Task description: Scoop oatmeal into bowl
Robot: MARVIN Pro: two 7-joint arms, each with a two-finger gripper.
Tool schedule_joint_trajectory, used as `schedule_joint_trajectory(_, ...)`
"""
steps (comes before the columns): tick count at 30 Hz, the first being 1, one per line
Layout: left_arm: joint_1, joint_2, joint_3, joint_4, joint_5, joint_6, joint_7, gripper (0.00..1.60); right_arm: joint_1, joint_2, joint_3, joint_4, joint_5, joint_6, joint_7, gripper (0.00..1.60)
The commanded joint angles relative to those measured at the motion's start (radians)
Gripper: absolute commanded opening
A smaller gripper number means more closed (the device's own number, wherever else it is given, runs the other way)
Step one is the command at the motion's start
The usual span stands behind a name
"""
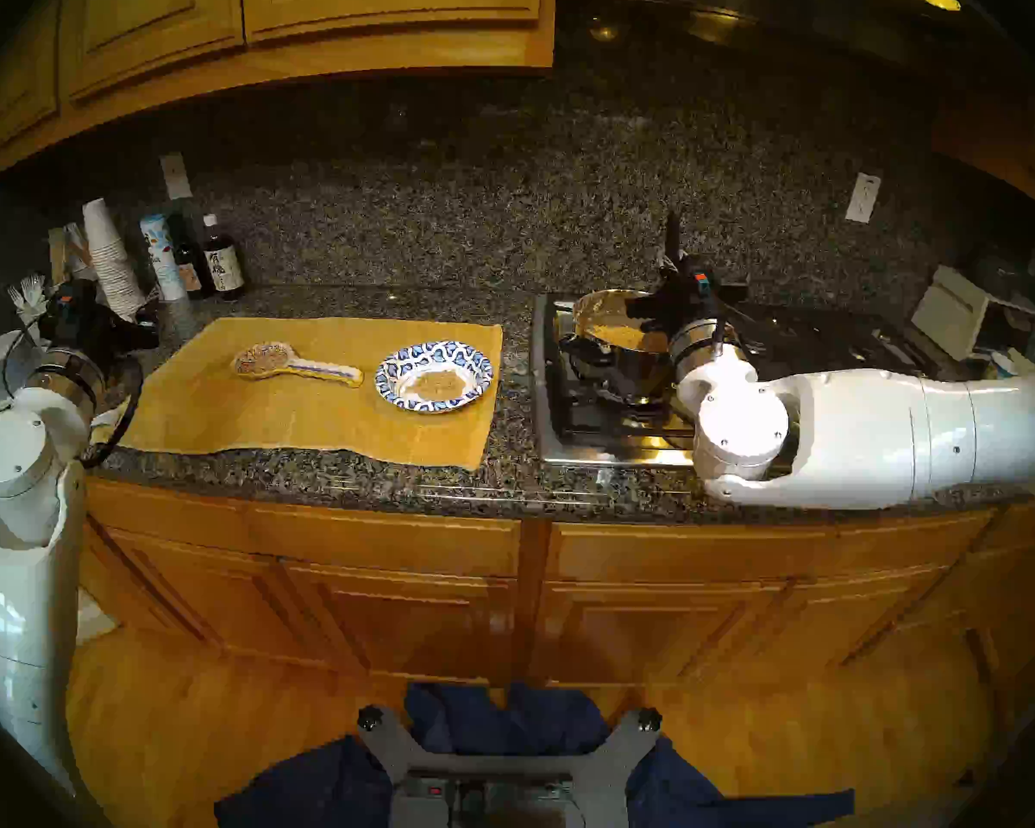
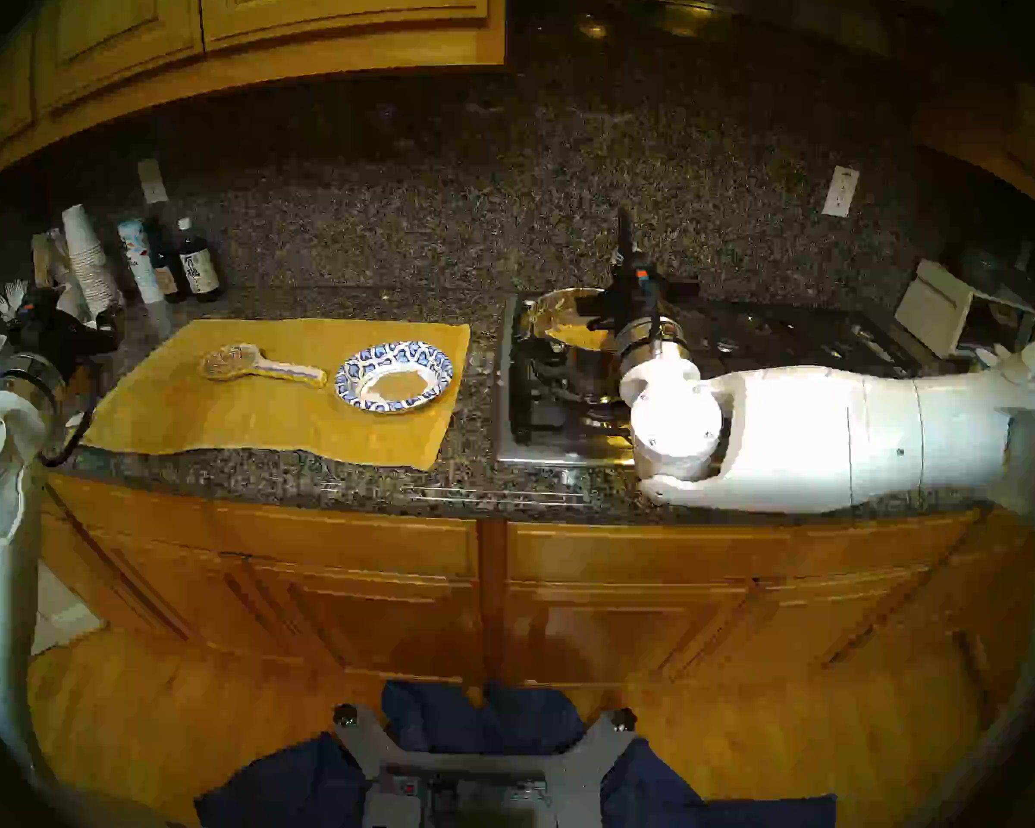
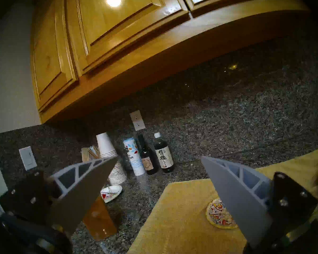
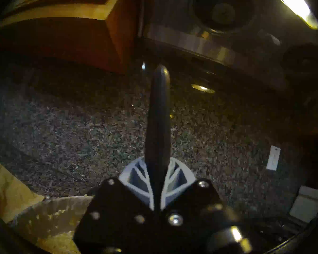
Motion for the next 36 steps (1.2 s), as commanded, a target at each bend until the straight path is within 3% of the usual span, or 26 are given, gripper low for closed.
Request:
schedule_joint_trajectory(1,-0.018,0.013,-0.014,-0.026,0.002,-0.017,0.000,1.60,-0.005,0.021,0.084,-0.007,0.160,-0.093,0.015,0.00)
schedule_joint_trajectory(10,-0.017,0.014,-0.014,-0.026,0.002,-0.018,0.000,1.60,-0.038,-0.030,0.129,-0.017,0.339,-0.174,0.080,0.00)
schedule_joint_trajectory(21,-0.017,0.014,-0.014,-0.026,0.001,-0.018,0.000,1.60,-0.049,-0.086,0.160,-0.029,0.437,-0.193,0.124,0.00)
schedule_joint_trajectory(27,-0.017,0.014,-0.014,-0.026,0.001,-0.018,0.000,1.60,-0.037,-0.062,0.206,-0.042,0.524,-0.215,0.129,0.00)
schedule_joint_trajectory(36,-0.017,0.015,-0.013,-0.025,0.000,-0.015,0.001,1.60,-0.014,0.026,0.296,-0.074,0.704,-0.255,0.146,0.00)
